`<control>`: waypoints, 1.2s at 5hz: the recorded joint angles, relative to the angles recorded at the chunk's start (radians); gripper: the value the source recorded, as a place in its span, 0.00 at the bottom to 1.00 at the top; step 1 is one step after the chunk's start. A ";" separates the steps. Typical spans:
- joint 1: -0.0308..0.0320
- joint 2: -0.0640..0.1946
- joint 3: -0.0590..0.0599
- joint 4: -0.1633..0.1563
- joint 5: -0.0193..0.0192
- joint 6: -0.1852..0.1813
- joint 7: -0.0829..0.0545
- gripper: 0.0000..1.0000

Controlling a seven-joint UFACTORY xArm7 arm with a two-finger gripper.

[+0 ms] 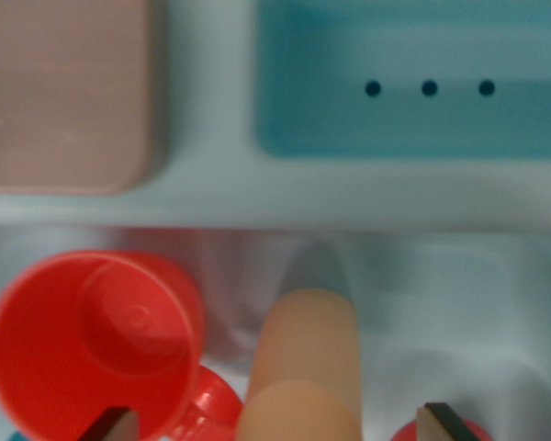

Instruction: Pick detergent from the sink

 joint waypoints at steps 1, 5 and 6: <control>-0.0040 0.009 -0.003 -0.013 0.0022 -0.018 -0.010 0.00; -0.0063 0.014 -0.005 -0.020 0.0034 -0.027 -0.015 0.00; -0.0063 0.014 -0.005 -0.020 0.0034 -0.027 -0.015 0.00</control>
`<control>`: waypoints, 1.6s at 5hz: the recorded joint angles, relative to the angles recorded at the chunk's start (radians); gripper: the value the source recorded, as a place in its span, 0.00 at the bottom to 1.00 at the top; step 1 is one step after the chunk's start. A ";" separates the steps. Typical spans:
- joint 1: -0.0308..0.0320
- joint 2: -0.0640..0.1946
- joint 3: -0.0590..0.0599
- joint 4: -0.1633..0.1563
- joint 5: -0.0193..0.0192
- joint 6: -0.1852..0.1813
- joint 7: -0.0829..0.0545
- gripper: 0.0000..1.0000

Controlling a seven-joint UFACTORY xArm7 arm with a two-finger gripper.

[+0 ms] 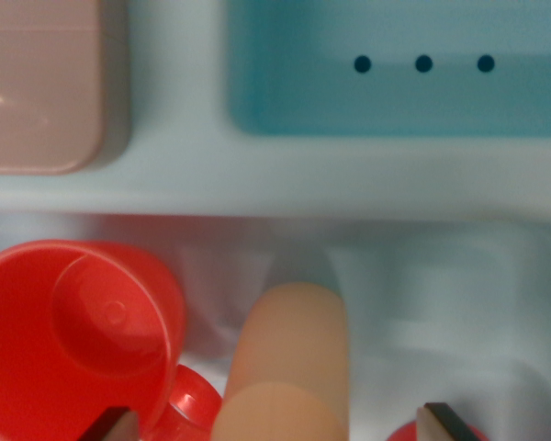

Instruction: Pick detergent from the sink

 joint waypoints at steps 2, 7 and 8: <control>0.0000 0.000 0.000 0.000 0.0000 0.000 0.000 1.00; 0.0000 -0.002 0.000 0.004 -0.0003 0.006 0.000 1.00; 0.0000 -0.005 0.000 0.015 -0.0010 0.020 0.001 1.00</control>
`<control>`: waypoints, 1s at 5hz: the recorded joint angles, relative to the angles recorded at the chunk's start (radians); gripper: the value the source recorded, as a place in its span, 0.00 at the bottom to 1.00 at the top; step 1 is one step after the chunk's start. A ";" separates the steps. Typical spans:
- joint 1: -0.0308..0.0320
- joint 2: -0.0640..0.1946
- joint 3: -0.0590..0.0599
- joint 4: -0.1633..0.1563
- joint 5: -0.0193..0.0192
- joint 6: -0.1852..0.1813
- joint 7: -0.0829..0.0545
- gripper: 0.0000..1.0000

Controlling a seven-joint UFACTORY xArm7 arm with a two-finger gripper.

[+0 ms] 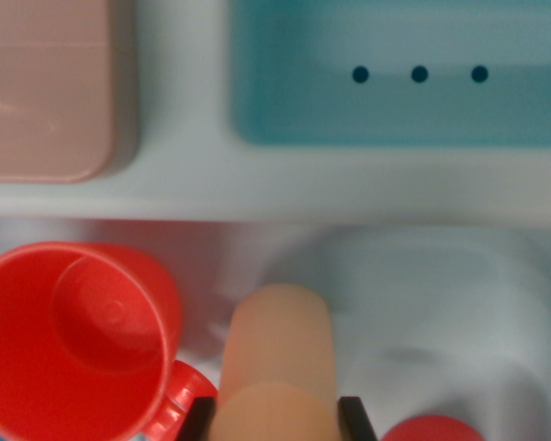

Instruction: Pick detergent from the sink

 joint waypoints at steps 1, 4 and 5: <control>0.0000 0.000 0.000 0.000 0.0000 0.000 0.000 1.00; 0.0002 -0.014 -0.001 0.038 -0.0027 0.052 0.003 1.00; 0.0002 -0.014 -0.001 0.038 -0.0027 0.052 0.003 1.00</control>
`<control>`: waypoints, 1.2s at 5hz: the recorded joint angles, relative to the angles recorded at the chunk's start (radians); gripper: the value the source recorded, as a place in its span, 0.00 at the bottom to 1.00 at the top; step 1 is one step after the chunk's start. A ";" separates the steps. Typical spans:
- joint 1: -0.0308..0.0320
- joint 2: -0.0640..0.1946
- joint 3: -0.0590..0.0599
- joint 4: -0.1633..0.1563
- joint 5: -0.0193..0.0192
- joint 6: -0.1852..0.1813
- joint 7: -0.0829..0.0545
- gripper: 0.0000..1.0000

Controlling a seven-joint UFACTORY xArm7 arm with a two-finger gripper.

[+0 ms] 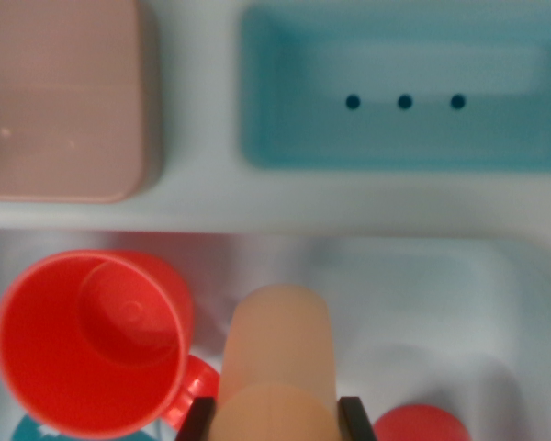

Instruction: Pick detergent from the sink

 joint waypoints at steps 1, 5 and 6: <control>0.0001 -0.009 0.000 0.024 -0.0017 0.032 0.002 1.00; 0.0003 -0.030 -0.001 0.084 -0.0059 0.113 0.006 1.00; 0.0003 -0.030 -0.001 0.084 -0.0059 0.113 0.006 1.00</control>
